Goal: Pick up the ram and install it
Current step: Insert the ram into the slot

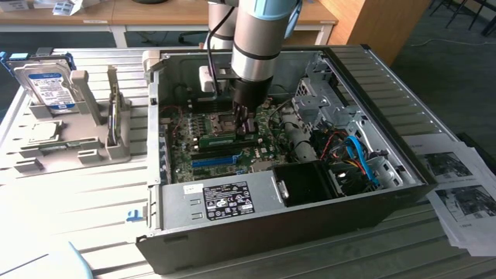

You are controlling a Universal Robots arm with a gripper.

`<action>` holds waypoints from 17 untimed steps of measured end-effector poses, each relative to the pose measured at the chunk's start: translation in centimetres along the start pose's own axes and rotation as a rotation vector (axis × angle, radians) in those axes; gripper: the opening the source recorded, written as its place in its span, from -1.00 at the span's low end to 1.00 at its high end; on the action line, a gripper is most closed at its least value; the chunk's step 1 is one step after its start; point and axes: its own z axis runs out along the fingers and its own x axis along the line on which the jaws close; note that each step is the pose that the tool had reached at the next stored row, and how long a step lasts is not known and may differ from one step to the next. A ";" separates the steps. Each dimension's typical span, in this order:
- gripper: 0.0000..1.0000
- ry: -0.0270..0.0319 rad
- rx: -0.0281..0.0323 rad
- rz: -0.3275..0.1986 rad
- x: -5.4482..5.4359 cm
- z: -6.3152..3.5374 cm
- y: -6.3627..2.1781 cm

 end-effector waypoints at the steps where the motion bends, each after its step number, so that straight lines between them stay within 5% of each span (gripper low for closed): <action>1: -0.78 0.0000 0.0000 0.000 0.0 0.00 0.00; 17: -0.78 0.0000 0.0000 0.001 0.0 0.41 -0.02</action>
